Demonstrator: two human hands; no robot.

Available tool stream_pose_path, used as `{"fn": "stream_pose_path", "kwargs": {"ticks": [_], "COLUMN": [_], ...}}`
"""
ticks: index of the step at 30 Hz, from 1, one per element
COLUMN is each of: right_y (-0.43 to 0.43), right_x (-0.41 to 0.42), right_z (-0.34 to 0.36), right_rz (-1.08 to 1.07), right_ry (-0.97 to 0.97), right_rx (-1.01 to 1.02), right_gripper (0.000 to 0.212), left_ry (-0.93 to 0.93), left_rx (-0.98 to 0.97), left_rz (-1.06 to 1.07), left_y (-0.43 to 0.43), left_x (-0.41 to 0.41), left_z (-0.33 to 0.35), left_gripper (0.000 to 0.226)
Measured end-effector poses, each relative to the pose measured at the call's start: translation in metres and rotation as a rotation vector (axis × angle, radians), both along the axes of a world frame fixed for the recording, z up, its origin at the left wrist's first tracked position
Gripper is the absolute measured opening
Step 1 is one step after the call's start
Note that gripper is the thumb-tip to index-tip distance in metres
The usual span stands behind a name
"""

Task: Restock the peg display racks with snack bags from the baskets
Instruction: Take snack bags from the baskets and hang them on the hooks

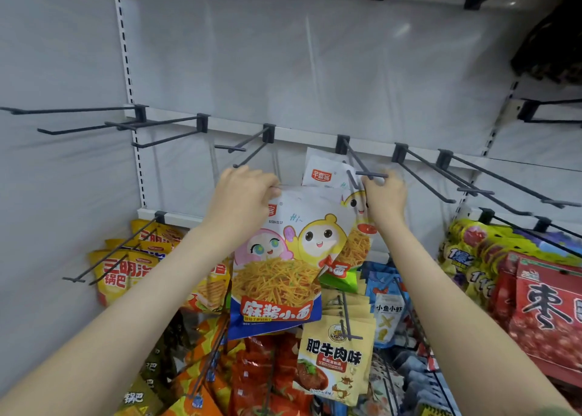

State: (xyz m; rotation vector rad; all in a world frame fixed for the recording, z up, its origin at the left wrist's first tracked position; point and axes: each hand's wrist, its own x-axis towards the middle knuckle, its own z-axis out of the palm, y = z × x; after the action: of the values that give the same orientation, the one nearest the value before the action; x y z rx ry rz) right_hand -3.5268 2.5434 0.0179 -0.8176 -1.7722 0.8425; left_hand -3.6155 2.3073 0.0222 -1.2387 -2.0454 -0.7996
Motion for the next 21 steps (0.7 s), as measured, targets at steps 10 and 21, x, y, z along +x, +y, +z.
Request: {"fn": "stream_pose_path", "kwargs": {"ticks": [10, 21], "right_y": [-0.040, -0.123], "right_x": [0.040, 0.096], "right_z": [-0.026, -0.032], "right_rz": [-0.025, 0.497], "right_ry": [0.119, 0.027], "right_rx": [0.298, 0.140], "right_gripper": [0.027, 0.019], "left_ry": [0.052, -0.186], "left_rx": [-0.020, -0.109], "left_rz": [0.009, -0.050], "left_y": [-0.016, -0.006], "left_x": [-0.001, 0.035], "left_z": [-0.004, 0.005], "left_gripper": [0.023, 0.020]}}
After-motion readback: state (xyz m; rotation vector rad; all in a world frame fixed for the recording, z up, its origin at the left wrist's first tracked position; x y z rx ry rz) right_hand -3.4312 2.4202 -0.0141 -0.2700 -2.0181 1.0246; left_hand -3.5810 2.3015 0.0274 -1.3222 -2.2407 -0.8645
